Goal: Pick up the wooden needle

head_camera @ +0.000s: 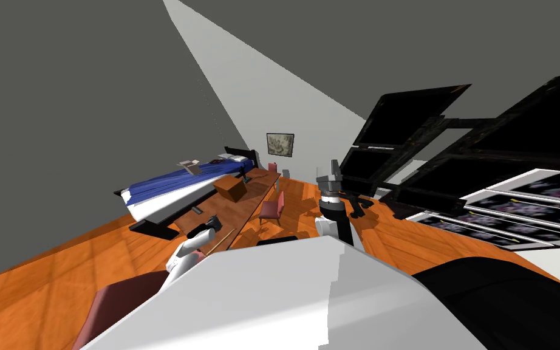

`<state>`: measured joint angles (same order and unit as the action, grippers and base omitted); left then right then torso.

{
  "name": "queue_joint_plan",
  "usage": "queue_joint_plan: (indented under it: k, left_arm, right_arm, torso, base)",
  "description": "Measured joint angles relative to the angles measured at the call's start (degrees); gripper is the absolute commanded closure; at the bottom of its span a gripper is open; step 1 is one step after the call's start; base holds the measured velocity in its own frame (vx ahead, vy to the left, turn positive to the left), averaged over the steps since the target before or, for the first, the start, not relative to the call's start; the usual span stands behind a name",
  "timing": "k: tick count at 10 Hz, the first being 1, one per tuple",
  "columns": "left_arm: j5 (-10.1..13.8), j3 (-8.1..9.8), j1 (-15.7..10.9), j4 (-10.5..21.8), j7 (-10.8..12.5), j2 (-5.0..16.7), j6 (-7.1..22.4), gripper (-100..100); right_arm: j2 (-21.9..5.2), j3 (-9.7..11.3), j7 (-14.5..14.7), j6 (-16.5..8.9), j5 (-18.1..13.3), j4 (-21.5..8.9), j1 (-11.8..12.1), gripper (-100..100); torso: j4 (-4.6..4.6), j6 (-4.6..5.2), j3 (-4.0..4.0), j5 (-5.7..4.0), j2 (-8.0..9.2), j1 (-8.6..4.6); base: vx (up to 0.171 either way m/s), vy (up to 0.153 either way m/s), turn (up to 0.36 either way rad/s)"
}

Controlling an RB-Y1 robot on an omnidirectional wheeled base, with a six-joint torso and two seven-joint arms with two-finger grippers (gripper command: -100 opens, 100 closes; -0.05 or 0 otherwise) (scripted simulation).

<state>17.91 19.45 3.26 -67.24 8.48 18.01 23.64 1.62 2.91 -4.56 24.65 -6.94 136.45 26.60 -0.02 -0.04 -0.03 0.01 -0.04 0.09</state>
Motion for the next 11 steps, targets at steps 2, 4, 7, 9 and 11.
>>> queue_joint_plan:
  k: [2,4,7,9,11]
  left_arm:
    - [-0.03,0.55,-0.31,1.86,0.09,-0.18,1.40,-100]
    - [2.08,0.80,-1.55,6.19,-0.36,1.06,2.13,-100]
    - [3.46,2.17,-1.93,11.88,-0.55,0.58,4.49,-100]
    - [5.53,2.96,-2.72,16.53,-1.15,1.16,5.95,-100]
    - [5.99,3.59,-2.85,20.53,-1.08,0.72,6.84,-100]
  right_arm:
    - [0.00,0.00,0.00,0.00,0.00,0.00,0.00,0]
    - [0.00,0.00,0.00,0.00,0.00,0.00,0.00,0]
    - [0.00,-0.01,0.00,0.00,0.00,0.00,0.01,0]
    - [0.00,0.00,0.00,0.00,0.00,0.00,0.00,0]
    - [0.00,0.00,0.00,0.00,0.00,0.00,0.00,0]
  torso:
    - [0.01,-0.02,0.02,-0.01,0.04,-0.07]
    - [0.01,-0.01,0.01,-0.01,0.03,-0.03]
    - [0.00,-0.03,0.01,0.02,0.02,0.09]
    - [0.00,-0.01,0.00,0.02,0.00,0.10]
    - [0.01,-0.01,0.02,0.01,0.04,0.05]
  base:
    - [0.009,0.015,-0.047]
    - [0.016,0.031,-0.097]
    - [0.016,0.058,-0.117]
    - [0.018,0.055,-0.107]
    - [0.014,0.062,-0.119]
